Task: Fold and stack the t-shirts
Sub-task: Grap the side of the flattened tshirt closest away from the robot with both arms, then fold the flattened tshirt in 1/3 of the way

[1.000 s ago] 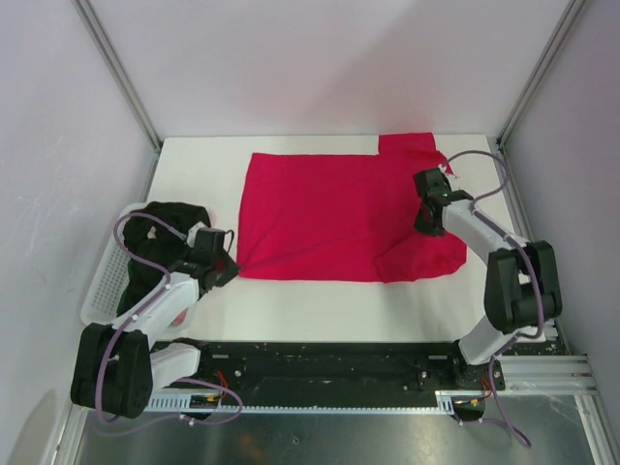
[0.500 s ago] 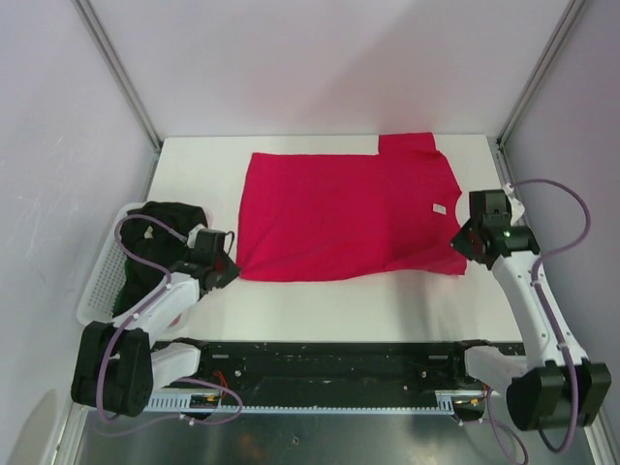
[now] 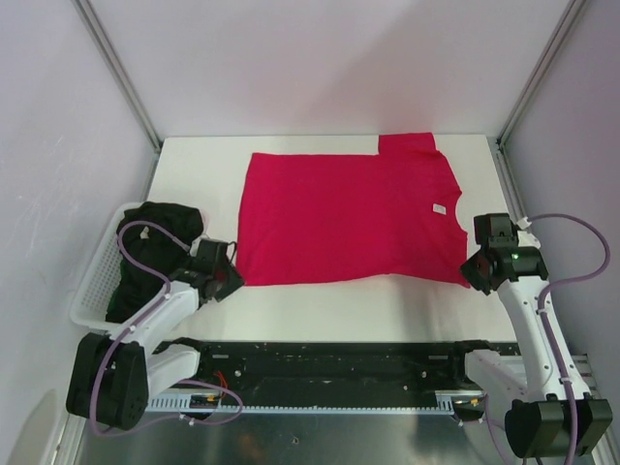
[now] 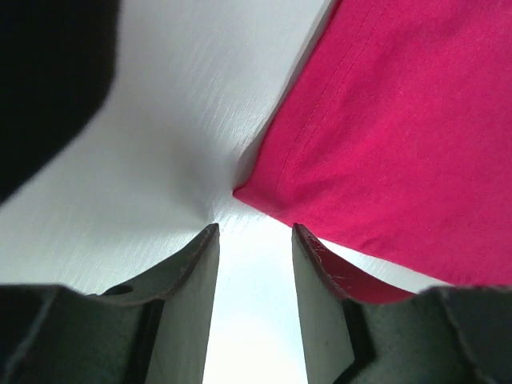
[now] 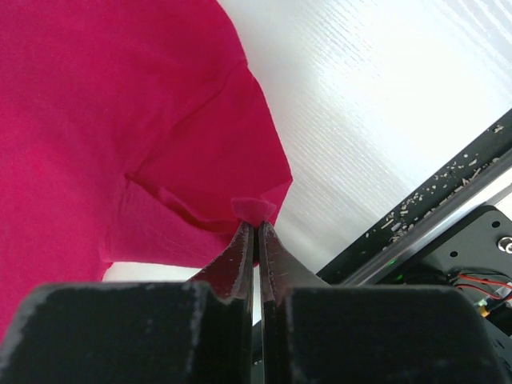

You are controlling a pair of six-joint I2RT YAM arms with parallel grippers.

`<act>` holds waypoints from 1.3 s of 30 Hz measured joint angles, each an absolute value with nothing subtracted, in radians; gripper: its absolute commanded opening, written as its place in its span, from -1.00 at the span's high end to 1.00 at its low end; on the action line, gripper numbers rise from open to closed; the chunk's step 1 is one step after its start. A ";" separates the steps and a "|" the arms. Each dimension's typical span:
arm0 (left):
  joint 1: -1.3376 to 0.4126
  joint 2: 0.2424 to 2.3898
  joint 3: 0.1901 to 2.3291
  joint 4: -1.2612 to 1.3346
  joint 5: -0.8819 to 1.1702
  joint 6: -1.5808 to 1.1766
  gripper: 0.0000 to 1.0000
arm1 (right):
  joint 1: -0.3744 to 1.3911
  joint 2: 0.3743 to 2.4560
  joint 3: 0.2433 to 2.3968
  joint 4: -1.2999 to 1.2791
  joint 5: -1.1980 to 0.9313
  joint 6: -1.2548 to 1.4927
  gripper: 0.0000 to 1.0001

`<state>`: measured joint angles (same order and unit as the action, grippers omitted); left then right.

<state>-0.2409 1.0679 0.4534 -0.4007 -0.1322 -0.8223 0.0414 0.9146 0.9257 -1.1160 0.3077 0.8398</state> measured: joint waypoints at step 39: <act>-0.345 1.209 0.543 -0.455 -0.290 -0.880 0.32 | 0.022 0.931 0.916 -1.049 0.260 0.799 1.00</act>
<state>-0.3447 1.2095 0.5430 -0.4549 -0.2901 -0.8799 0.0219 0.9310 0.9165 -1.0489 0.2600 0.7994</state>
